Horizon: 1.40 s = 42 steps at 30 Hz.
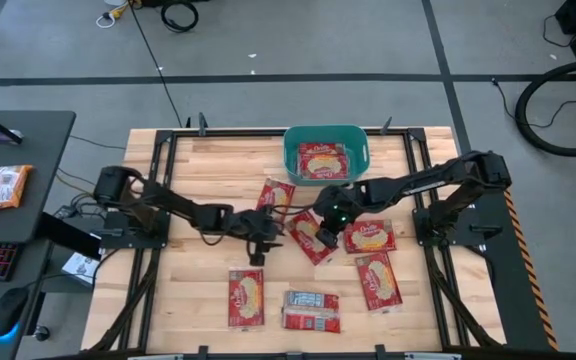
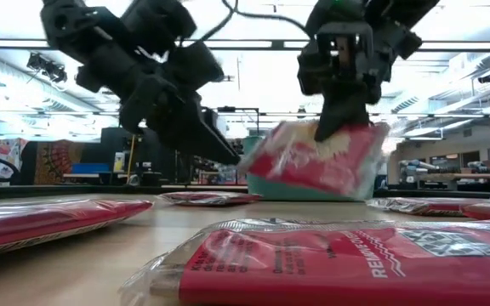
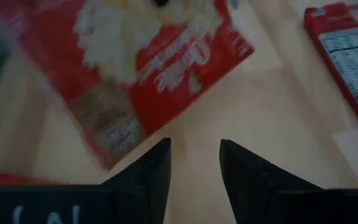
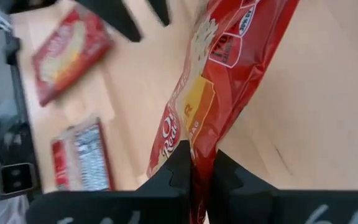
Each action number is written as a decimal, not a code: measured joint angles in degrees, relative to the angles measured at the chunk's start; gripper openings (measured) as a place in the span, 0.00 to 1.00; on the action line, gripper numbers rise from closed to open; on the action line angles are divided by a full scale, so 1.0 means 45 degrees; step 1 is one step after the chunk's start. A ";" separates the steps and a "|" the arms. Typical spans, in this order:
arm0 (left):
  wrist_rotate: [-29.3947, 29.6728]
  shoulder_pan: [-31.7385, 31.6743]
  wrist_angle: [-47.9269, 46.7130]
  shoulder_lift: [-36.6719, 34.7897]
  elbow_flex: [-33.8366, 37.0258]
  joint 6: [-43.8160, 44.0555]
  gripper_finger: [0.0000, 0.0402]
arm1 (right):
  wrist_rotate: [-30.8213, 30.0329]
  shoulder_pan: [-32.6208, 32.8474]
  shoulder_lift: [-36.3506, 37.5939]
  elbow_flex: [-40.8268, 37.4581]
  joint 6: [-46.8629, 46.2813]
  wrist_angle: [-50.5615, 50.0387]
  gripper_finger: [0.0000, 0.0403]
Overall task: Sort popcorn bags into baskets
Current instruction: Put the red popcorn bag into the blue bin
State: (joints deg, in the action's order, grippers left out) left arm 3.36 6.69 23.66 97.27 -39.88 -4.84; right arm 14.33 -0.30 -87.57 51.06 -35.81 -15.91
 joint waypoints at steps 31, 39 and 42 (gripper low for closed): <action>0.0201 -0.0090 0.1060 -0.2033 0.1497 0.0155 0.35 | -0.2369 -0.5221 0.1266 0.5861 0.7638 -0.7889 0.06; 0.0200 -0.0090 0.0976 -0.2033 0.1494 0.0117 0.35 | -0.4104 -0.5461 -0.1257 0.8525 1.2503 -0.9901 0.06; 0.0198 -0.0090 0.0963 -0.2033 0.1497 0.0117 0.35 | -0.4428 -0.5590 -0.2100 0.8784 1.3934 -1.0346 0.06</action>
State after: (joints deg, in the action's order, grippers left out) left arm 4.25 6.28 27.99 88.12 -33.15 -4.32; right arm -5.60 -25.45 -97.02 90.59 26.90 -62.47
